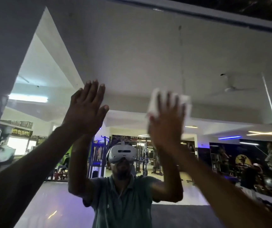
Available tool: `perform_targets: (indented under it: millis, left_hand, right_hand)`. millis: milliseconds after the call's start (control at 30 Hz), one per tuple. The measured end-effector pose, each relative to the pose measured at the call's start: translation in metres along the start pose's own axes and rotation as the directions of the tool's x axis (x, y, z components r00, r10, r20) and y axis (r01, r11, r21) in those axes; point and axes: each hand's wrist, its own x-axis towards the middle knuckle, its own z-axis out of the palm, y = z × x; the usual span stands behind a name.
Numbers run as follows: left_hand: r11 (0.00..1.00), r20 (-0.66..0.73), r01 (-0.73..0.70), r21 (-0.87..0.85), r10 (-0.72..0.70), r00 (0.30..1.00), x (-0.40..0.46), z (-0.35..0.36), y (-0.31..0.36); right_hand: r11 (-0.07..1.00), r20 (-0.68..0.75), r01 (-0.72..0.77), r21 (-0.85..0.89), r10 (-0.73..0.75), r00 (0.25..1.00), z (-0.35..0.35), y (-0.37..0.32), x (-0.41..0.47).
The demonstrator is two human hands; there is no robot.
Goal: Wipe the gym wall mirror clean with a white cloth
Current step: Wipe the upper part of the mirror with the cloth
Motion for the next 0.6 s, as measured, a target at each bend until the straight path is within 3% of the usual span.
perform_targets:
  millis: [67,133,167,233,300,400,433,500,600]
  left_hand:
    - [1.000,-0.001,0.003,-0.006,-0.003,1.000,-0.001,0.001,-0.003]
    - [1.000,0.000,-0.006,0.003,0.006,1.000,0.000,0.002,-0.006]
    - [1.000,0.003,-0.010,0.014,0.010,1.000,-0.001,0.002,-0.007]
    - [1.000,0.003,-0.012,0.027,0.012,1.000,0.000,0.003,-0.007]
    - [1.000,-0.003,-0.007,0.014,0.007,1.000,0.001,0.003,-0.006]
    - [1.000,-0.004,0.018,-0.021,-0.018,1.000,-0.001,0.003,-0.005]
    - [1.000,-0.013,0.019,-0.012,-0.019,1.000,-0.002,0.003,-0.004]
    - [1.000,-0.021,0.015,0.003,-0.015,1.000,-0.003,0.003,-0.004]
    - [1.000,-0.025,0.010,-0.005,-0.011,1.000,-0.003,0.001,-0.001]
  right_hand:
    - [0.932,0.084,0.360,0.048,-0.363,0.928,0.008,-0.039,-0.047]
    - [0.840,0.103,0.539,0.057,-0.542,0.834,0.007,-0.024,-0.038]
    - [0.830,0.091,0.558,0.019,-0.557,0.825,0.009,-0.005,-0.019]
    - [0.892,0.100,0.448,-0.060,-0.441,0.892,0.011,0.041,0.026]
    - [0.973,0.072,0.213,-0.088,-0.207,0.976,0.005,0.086,0.061]
    - [0.997,0.008,-0.071,-0.026,0.071,0.997,0.005,0.069,0.062]
    - [0.998,-0.008,-0.064,-0.021,0.064,0.998,0.008,0.045,0.050]
    - [0.988,0.022,0.152,-0.011,-0.152,0.988,0.013,0.000,0.016]
    - [0.895,0.091,0.444,0.037,-0.446,0.891,0.014,0.003,0.003]
